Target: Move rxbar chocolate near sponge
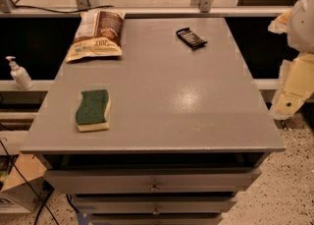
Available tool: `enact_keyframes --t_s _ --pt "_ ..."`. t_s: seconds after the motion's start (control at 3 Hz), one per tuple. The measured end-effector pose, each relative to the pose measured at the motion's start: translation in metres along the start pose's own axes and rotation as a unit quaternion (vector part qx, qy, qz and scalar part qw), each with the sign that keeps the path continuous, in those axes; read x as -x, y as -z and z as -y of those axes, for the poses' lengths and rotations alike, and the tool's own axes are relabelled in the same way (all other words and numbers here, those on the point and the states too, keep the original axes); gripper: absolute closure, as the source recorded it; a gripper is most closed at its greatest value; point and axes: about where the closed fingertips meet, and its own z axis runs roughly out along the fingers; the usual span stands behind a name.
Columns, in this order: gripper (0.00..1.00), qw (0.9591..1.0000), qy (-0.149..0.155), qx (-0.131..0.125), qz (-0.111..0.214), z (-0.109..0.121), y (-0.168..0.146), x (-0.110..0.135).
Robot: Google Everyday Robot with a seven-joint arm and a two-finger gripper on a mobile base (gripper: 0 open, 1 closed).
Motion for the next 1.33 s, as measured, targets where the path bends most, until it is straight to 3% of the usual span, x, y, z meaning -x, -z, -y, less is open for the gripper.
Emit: enact_keyframes --t_s 0.33,0.67,1.0,1.33 --pt "0.0 1.0 0.0 -0.001 0.0 0.0 0.0 0.0" --pt "0.0 0.9992 -0.009 0.012 0.037 0.012 -0.012 0.003" --pt "0.0 0.994 -0.016 0.023 0.106 0.041 -0.035 0.016" --pt "0.0 0.993 -0.018 0.03 0.113 0.043 -0.041 0.019"
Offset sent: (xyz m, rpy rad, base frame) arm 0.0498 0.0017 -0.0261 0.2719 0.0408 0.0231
